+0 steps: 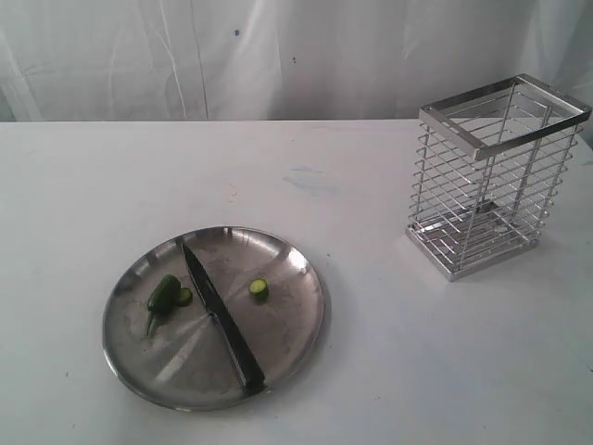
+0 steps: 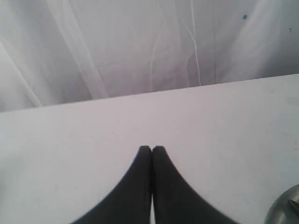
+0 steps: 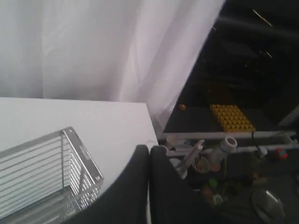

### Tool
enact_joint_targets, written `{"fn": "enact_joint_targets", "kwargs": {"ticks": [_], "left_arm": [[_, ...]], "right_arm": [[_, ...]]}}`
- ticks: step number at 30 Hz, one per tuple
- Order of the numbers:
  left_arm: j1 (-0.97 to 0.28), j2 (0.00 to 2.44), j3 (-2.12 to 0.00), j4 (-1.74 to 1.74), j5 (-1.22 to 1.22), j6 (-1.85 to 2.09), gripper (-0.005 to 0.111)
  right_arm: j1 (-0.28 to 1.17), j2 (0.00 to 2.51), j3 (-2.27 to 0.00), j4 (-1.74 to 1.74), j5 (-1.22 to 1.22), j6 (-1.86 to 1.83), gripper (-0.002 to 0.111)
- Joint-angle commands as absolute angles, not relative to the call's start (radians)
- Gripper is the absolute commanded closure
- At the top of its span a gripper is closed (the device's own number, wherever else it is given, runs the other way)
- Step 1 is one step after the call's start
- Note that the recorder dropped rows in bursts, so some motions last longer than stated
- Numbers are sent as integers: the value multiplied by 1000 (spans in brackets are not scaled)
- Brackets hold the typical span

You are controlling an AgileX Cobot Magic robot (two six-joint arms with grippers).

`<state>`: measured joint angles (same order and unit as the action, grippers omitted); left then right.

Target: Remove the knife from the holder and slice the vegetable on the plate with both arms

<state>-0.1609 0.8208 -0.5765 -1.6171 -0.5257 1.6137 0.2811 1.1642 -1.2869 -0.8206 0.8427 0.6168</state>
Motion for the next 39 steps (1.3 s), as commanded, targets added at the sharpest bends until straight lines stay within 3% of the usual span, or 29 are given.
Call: {"fn": "enact_joint_targets", "kwargs": {"ticks": [1,4,7,10,16,27,31,39], "left_arm": [[-171,693,-605,-1744,-557,1903,107],[-185,591,-605,-1744,-552,1885,107],[-195,471,-605,-1667,-694,1873,107],[-222,302,-589,-1744,-513,1888,107],[-222,195,-503,-1744,-159,1877,107],[-222,171,-408,-1744,-115,1884,107],[-222,171,-409,-1744,-116,1884,107],[-222,168,-409,-1744,-111,1884,107]], "right_arm": [[212,1144,-1128,-785,815,630,108],[157,1086,-1033,-777,733,704,108],[69,950,-997,-840,670,935,108],[69,750,-928,-703,532,851,108],[69,496,-726,-577,417,632,108],[93,11,-352,-600,192,535,108],[93,0,-319,-552,67,605,108],[93,0,-319,-550,50,605,108]]}}
